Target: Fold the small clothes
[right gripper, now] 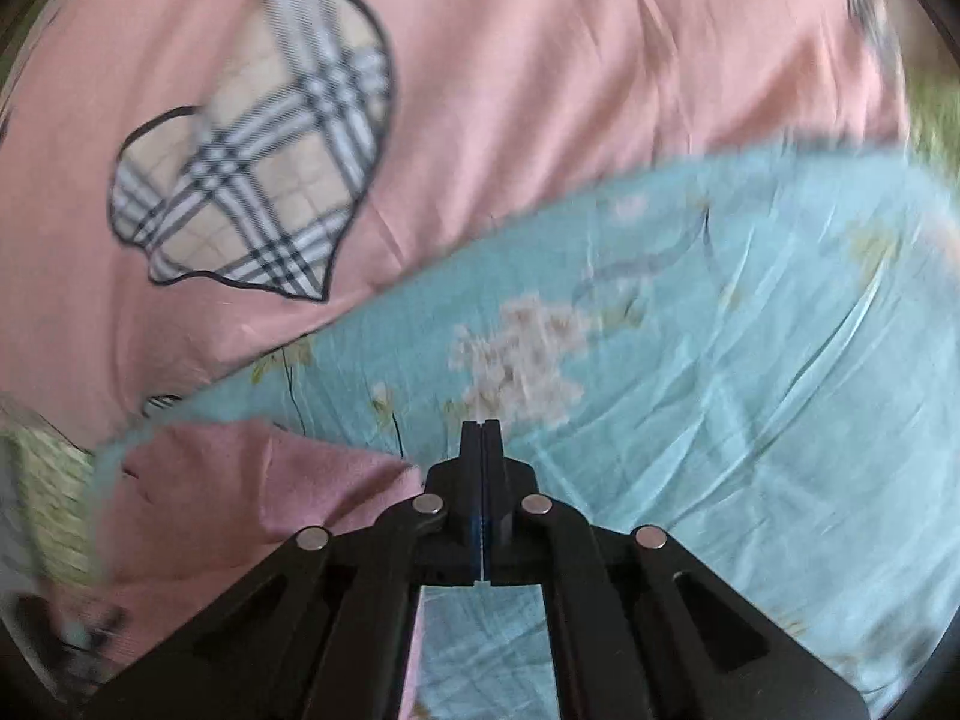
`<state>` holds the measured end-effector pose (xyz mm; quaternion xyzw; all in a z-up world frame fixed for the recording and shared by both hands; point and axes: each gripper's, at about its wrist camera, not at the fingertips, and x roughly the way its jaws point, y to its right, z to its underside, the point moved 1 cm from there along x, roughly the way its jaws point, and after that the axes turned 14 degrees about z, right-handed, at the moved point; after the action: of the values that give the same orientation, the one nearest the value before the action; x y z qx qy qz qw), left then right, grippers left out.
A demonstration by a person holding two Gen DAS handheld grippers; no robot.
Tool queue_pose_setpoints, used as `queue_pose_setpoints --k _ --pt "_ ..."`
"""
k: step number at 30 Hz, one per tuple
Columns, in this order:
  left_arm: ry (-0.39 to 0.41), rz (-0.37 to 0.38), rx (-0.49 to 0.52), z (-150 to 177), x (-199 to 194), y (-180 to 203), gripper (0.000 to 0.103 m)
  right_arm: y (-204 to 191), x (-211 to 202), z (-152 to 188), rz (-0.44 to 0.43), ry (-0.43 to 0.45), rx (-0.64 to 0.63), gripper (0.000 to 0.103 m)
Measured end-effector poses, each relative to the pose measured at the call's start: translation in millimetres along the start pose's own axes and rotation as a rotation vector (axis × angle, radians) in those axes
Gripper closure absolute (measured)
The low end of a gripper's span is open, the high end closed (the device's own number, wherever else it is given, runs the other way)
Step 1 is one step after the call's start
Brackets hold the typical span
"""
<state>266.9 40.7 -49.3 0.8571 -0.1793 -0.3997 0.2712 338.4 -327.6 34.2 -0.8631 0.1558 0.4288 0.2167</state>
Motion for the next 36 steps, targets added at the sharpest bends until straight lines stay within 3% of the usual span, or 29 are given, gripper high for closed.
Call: queue_pose_setpoints --k 3,4,5,7,9,11,13,14,15,16,17,19,22,25,29,32,36 --pt "-0.009 -0.030 -0.022 9 -10 -15 0.099 4 -2 13 -0.087 -0.021 0.032 0.096" --pt "-0.010 -0.031 -0.032 11 -12 -19 0.099 2 -3 20 -0.110 -0.035 0.030 0.083" --pt "-0.016 -0.038 -0.042 13 -14 -24 0.096 0 -4 29 -0.134 -0.049 0.025 0.054" --pt "-0.030 -0.037 -0.062 15 -15 -29 0.092 -5 -6 43 -0.174 -0.059 0.011 0.024" --pt "-0.048 -0.036 -0.084 15 -12 -32 0.077 -10 -5 54 -0.166 -0.044 -0.022 0.024" --pt "-0.062 -0.042 -0.105 13 -7 -35 0.068 -15 4 62 -0.168 -0.072 -0.045 0.025" --pt "-0.064 -0.040 -0.121 10 0 -38 0.071 -16 10 64 -0.161 -0.080 -0.043 0.026" --pt "-0.057 -0.036 -0.114 9 3 -37 0.077 -17 11 63 -0.160 -0.077 -0.043 0.030" --pt "-0.053 -0.031 -0.096 8 4 -34 0.102 -17 12 63 -0.160 -0.075 -0.043 0.037" --pt "-0.057 -0.029 -0.073 8 5 -29 0.100 -19 13 63 -0.156 -0.079 -0.055 0.070" --pt "-0.045 -0.025 -0.052 6 1 -22 0.100 -24 14 66 -0.146 -0.094 -0.074 0.092" --pt "0.002 0.006 -0.025 1 -15 -5 0.100 -28 10 62 -0.111 -0.070 -0.125 0.093" --pt "0.071 0.024 0.063 -1 -43 15 0.101 -35 -24 51 -0.061 0.071 -0.200 0.095" --pt "0.039 -0.015 0.067 4 -40 1 0.101 -43 -39 45 -0.041 0.146 -0.235 0.096" --pt "-0.027 -0.089 0.029 17 -17 -31 0.100 -52 -20 53 0.026 0.129 -0.296 0.096" --pt "-0.064 -0.128 0.048 22 -2 -33 0.099 -54 -2 67 0.111 0.124 -0.366 0.096" --pt "-0.091 -0.159 0.040 23 -6 -29 0.082 -51 9 72 0.164 0.093 -0.403 0.093"
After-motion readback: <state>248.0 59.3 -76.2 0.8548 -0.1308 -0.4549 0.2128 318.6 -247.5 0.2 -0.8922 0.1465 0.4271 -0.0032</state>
